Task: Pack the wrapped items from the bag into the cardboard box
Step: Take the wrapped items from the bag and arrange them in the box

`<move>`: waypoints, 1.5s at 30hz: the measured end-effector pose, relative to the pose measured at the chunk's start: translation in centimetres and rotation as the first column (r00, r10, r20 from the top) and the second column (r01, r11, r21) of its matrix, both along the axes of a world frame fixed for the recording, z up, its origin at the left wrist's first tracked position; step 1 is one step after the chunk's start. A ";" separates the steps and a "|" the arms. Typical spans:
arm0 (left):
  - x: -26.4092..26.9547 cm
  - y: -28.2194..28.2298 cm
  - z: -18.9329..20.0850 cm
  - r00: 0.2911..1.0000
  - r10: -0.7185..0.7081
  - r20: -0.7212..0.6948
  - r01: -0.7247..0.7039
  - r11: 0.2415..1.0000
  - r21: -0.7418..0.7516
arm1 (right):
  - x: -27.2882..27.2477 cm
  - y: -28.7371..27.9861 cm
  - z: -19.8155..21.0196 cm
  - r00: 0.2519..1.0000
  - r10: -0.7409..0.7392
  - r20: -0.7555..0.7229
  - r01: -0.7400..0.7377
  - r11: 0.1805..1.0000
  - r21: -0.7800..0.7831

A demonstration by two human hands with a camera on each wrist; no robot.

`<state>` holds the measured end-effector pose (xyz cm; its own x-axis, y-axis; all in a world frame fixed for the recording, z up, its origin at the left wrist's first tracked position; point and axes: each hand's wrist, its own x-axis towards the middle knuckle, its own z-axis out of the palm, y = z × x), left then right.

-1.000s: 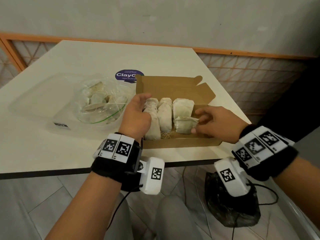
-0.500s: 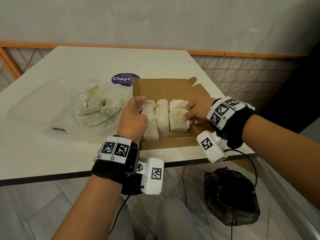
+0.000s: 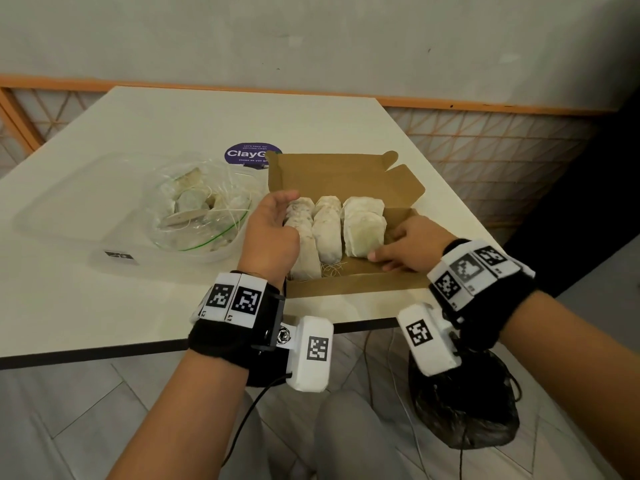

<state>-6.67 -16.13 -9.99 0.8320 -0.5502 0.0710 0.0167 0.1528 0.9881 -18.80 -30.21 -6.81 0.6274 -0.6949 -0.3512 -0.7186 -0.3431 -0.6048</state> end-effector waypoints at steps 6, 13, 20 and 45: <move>0.0 0.1 -0.1 1.000 0.017 0.006 -0.017 1.000 0.022 | 1.2 0.1 -0.7 0.991 -0.045 0.125 0.030 0.992 0.122; -0.3 0.0 0.4 0.999 0.031 0.022 -0.032 0.997 0.064 | 0.8 0.0 -1.1 0.986 0.036 0.160 -0.051 0.995 0.086; -0.8 0.5 2.2 0.988 0.017 0.153 -0.035 0.993 0.115 | 0.0 -0.5 -0.3 0.988 0.000 0.157 0.020 0.992 -0.128; 8.0 8.6 8.1 0.938 0.310 0.152 -0.331 0.934 0.137 | 3.7 6.2 6.0 0.784 0.397 0.476 -0.256 0.907 -0.335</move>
